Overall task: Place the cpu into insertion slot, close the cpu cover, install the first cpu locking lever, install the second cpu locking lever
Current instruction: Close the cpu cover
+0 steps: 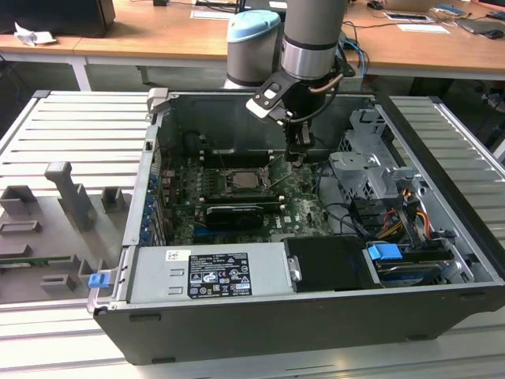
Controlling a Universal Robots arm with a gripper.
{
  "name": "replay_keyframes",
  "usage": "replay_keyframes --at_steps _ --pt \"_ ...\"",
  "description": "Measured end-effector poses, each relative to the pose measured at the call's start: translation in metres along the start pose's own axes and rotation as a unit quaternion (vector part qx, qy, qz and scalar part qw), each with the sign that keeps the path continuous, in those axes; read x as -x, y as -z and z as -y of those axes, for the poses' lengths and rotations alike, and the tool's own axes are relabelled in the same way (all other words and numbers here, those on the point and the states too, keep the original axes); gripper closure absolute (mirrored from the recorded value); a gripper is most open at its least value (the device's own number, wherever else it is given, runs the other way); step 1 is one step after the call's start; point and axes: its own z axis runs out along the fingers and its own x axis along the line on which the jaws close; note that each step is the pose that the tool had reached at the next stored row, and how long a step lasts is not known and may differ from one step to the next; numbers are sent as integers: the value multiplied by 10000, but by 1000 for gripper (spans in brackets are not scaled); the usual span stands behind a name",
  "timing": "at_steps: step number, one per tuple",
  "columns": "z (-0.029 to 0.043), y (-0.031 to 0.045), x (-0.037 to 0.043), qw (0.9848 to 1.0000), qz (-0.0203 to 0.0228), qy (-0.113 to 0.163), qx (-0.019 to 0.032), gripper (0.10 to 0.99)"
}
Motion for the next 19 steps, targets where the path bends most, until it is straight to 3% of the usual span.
replay_keyframes --at_steps 6,9,12,13,14,15,19 --pt "-141 -13 7 10000 -1 -1 -46 980" --pt "-163 -28 9 10000 0 -1 -50 980" --pt "-186 -98 11 10000 1 -1 -59 980" --pt "-185 -128 11 10000 -2 -2 -90 980" --pt "-185 -132 11 9996 -11 -5 -286 980" --pt "-156 -132 9 9994 -14 -6 -336 980" --pt "-128 -131 8 9994 -14 -6 -336 980"
